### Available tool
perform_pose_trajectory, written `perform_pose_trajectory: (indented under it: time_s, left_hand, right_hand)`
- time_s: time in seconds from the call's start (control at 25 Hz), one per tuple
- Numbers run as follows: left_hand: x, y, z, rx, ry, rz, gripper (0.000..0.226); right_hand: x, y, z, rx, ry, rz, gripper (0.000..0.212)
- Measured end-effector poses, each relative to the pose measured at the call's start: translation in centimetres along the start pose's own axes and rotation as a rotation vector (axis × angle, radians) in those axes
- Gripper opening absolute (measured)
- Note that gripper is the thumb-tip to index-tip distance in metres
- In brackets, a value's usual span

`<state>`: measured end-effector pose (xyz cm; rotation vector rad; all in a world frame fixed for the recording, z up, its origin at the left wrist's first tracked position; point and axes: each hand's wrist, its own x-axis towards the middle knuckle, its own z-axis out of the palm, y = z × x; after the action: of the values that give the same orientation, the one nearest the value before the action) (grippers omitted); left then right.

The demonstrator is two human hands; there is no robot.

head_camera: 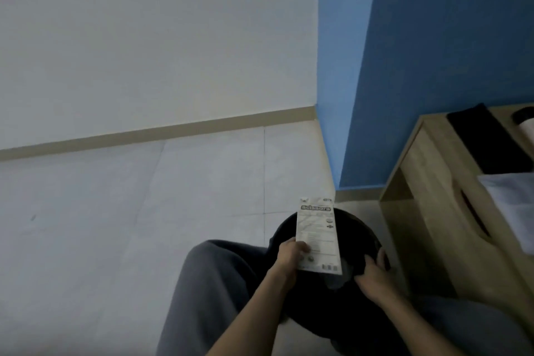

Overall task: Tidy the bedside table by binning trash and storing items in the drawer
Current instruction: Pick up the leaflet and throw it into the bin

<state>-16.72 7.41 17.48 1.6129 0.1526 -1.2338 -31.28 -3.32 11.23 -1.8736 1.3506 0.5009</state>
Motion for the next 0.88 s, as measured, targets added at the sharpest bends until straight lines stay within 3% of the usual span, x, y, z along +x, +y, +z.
perform_pose_trajectory:
  time_s: [0.28, 0.4, 0.48, 0.56, 0.64, 0.76, 0.88]
  left_hand:
    - [0.5, -3.3, -0.4, 0.103, -0.022, -0.2, 0.039]
    - [-0.2, -3.7, -0.7, 0.208, -0.049, -0.406, 0.017]
    - [-0.5, -3.8, -0.6, 0.053, -0.086, -0.448, 0.015]
    - [-0.9, -3.5, -0.5, -0.044, -0.144, -0.399, 0.026]
    - [-1.0, -3.6, -0.7, 0.001, -0.135, -0.336, 0.031]
    - [-0.3, -5.7, -1.8, 0.403, 0.145, -0.001, 0.027]
    - [-0.5, -7.1, -2.5, 0.669, 0.455, 0.242, 0.058]
  right_hand:
    - [0.1, -0.7, -0.1, 0.057, 0.098, -0.065, 0.066]
    - [0.5, 0.0, 0.0, 0.122, 0.104, -0.089, 0.066]
    - [0.6, 0.1, -0.1, 0.226, 0.139, -0.069, 0.068]
    - [0.5, -0.1, 0.0, 0.404, 0.169, 0.02, 0.07]
    - [0.5, 0.0, 0.7, 0.597, 0.14, 0.225, 0.069]
    - [0.9, 0.7, 2.5, 0.852, 0.033, 0.525, 0.052]
    - [1.5, 0.9, 3.3, 0.878, 0.013, 0.562, 0.042]
